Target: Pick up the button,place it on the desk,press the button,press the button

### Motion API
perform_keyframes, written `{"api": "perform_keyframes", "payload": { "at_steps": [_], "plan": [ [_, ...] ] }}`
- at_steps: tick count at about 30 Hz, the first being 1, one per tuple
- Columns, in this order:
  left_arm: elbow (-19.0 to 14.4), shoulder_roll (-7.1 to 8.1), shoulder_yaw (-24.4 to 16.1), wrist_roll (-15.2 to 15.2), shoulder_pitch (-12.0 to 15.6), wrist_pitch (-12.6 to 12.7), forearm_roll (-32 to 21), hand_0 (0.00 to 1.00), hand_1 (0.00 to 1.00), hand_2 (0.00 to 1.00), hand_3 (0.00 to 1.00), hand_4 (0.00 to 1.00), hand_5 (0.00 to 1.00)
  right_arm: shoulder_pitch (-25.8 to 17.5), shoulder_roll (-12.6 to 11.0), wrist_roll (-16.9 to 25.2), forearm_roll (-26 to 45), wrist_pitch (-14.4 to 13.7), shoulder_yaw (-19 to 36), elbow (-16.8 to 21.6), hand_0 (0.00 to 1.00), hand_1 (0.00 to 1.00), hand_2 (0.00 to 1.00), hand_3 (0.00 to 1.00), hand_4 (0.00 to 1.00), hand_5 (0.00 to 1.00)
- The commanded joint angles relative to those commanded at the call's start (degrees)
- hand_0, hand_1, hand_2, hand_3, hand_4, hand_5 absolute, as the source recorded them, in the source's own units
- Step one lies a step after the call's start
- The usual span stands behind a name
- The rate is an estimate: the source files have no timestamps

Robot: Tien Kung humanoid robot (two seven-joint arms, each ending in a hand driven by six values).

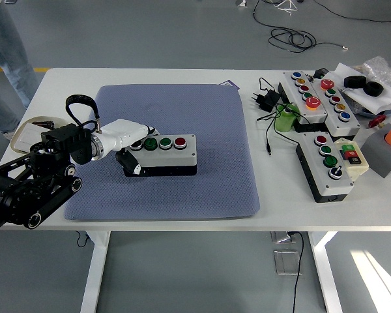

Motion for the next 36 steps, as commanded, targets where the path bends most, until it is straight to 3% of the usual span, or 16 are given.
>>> {"api": "perform_keyframes", "payload": {
  "at_steps": [3, 4, 9, 10, 15, 16, 33, 34, 36],
  "plan": [
    [0.1, 0.05, -0.1, -0.2, 0.1, -0.4, -0.5, 0.38, 0.516, 0.572, 0.685, 0.75, 0.068, 0.0, 0.0, 0.0, -0.1, 0.0, 0.1, 0.0, 0.787, 0.797, 0.817, 0.751, 0.412, 0.479],
    [0.1, 0.11, -0.2, -0.2, 0.2, -0.5, -0.6, 0.505, 0.667, 0.731, 0.804, 0.788, 0.09, 0.0, 0.0, -0.1, -0.1, 0.0, 0.1, 0.0, 0.787, 0.797, 0.817, 0.751, 0.412, 0.479],
    [0.0, 0.22, -0.6, 0.0, 0.4, -1.2, -0.7, 0.505, 0.667, 0.731, 0.804, 0.788, 0.09, 0.0, 0.0, -0.1, -0.1, -0.1, 0.2, 0.0, 0.787, 0.797, 0.817, 0.751, 0.412, 0.479],
    [-0.1, 0.21, -0.7, 0.1, 0.4, -2.1, -0.8, 0.69, 0.812, 0.867, 0.886, 0.823, 0.135, 0.0, 0.0, -0.1, -0.1, -0.1, 0.2, 0.0, 0.787, 0.797, 0.817, 0.751, 0.412, 0.479],
    [-0.3, 0.24, -0.9, 0.3, 0.5, -4.1, -1.4, 0.69, 0.812, 0.867, 0.886, 0.823, 0.135, 0.1, 0.0, -0.1, -0.1, -0.1, 0.2, 0.0, 0.787, 0.797, 0.817, 0.751, 0.412, 0.479],
    [-0.4, 0.24, -1.0, 0.3, 0.6, -4.2, -1.4, 0.841, 0.913, 0.986, 0.975, 0.861, 0.18, 0.1, 0.0, -0.1, -0.2, -0.1, 0.2, 0.0, 0.787, 0.797, 0.817, 0.751, 0.412, 0.479],
    [-2.1, 0.42, -2.7, 0.9, 1.5, -7.7, -3.0, 0.9, 0.96, 0.998, 0.998, 0.9, 0.238, -0.3, 0.0, -0.2, -0.2, -0.1, 0.5, 0.0, 0.787, 0.797, 0.817, 0.751, 0.412, 0.479],
    [-2.1, 0.42, -2.8, 0.9, 1.5, -7.8, -3.1, 0.907, 0.983, 0.998, 0.998, 0.995, 0.359, -0.3, 0.0, -0.2, -0.2, -0.1, 0.5, 0.0, 0.787, 0.797, 0.817, 0.751, 0.412, 0.479],
    [-2.2, 0.45, -3.1, 0.9, 1.5, -8.5, -3.2, 0.907, 0.983, 0.998, 0.998, 0.995, 0.359, -0.4, 0.0, -0.2, -0.2, -0.2, 0.5, 0.0, 0.787, 0.797, 0.817, 0.751, 0.412, 0.479]
  ]
}}
